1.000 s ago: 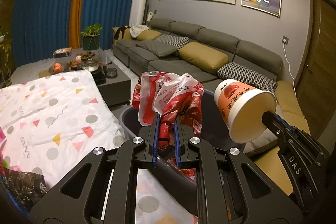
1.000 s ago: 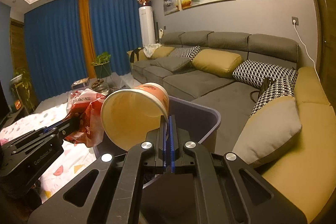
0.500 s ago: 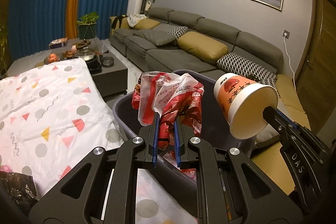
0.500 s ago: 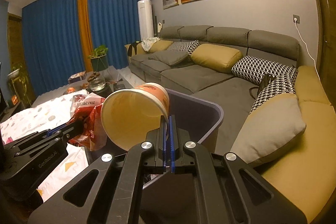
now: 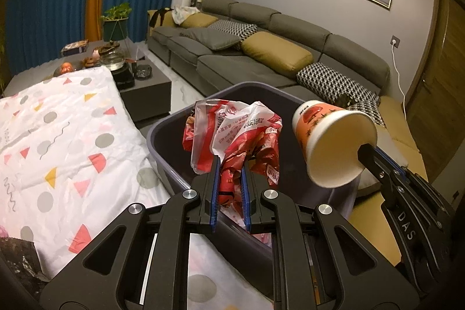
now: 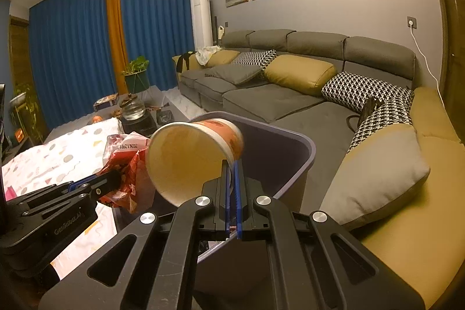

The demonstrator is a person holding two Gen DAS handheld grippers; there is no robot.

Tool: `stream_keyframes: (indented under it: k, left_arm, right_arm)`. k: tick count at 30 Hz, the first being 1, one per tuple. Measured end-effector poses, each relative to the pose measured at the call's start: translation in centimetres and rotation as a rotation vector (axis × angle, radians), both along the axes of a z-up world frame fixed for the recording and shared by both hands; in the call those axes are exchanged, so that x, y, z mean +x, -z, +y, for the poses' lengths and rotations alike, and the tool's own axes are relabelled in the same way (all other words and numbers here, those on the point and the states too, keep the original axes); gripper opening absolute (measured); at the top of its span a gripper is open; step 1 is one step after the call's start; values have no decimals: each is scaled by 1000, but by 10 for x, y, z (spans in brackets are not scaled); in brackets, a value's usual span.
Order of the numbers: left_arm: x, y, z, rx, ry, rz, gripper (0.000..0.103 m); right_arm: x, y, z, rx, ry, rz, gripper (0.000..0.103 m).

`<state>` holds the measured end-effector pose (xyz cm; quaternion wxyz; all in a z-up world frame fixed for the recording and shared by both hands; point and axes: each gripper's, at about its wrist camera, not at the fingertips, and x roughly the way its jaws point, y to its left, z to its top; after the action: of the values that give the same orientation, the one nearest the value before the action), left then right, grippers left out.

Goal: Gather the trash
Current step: 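Carry the wrapper and cream cup over the grey bin and release both, then move both open tools back to the trash pile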

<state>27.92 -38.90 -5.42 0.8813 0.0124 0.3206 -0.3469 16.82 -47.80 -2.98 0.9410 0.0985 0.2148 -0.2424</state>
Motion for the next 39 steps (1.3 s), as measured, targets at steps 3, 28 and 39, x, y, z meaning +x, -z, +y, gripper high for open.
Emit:
stream_keyframes:
  k: [3,28,39]
  left_arm:
    - [-1,1,-1,8,14,-7,16]
    - [-44,-26,97,-31,-255,-77,87]
    - [-107,-37,190,-31,-408,-130,89]
  right_arm:
    - [0,1,-2,5,0,1,4]
    - [-38,-14,29,-15,-22,-76,53]
    - [-74,-22,94,-40,-129,-104,73]
